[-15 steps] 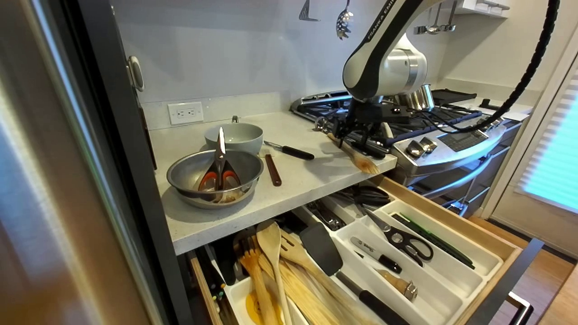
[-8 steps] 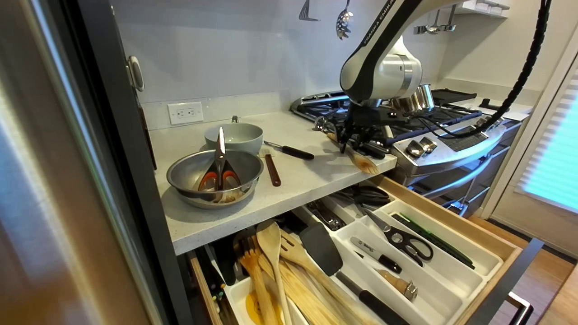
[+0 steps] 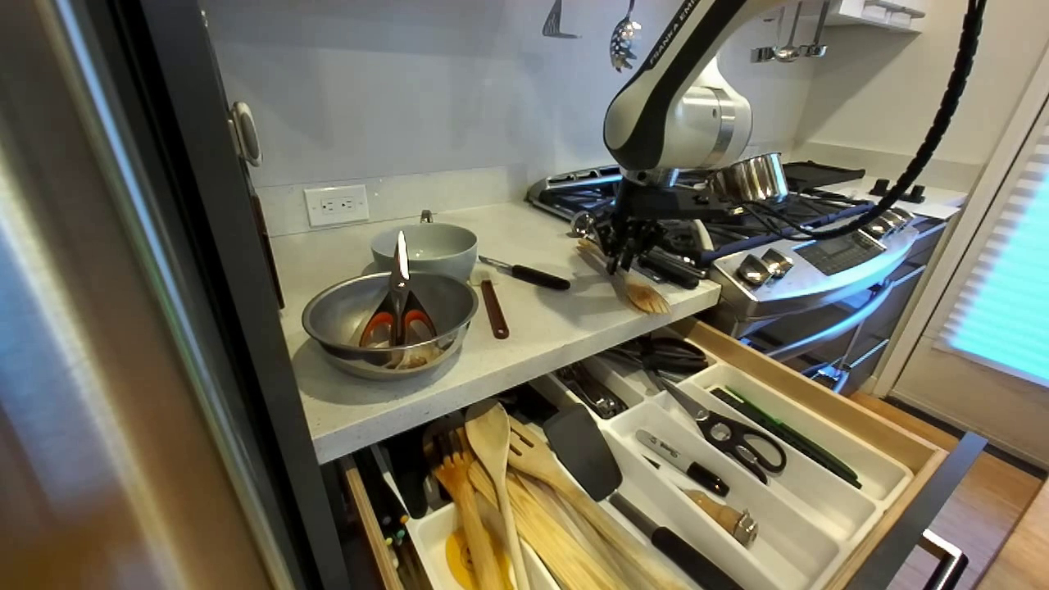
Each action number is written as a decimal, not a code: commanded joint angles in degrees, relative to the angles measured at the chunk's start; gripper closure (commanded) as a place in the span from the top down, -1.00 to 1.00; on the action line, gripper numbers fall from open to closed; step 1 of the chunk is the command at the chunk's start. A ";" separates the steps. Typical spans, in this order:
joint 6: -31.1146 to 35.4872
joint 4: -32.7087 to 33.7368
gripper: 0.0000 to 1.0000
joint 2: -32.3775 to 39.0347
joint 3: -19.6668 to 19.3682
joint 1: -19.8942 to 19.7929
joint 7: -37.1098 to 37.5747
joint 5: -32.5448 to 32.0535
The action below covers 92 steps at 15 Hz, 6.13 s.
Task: Pick up the wooden spatula from the counter and put it in the drawer
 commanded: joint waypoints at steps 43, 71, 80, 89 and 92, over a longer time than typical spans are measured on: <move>18.55 -52.64 -0.88 -15.71 42.19 -44.33 -12.88 -57.80; 11.42 -40.72 -0.88 -7.30 31.97 -8.58 9.58 -30.57; 16.15 -31.29 -0.01 -0.90 11.14 22.43 38.40 -36.00; 16.68 -47.74 1.00 -23.13 -3.99 37.66 46.66 -43.59; 13.12 -52.24 1.00 -32.96 -9.54 38.04 48.60 -47.11</move>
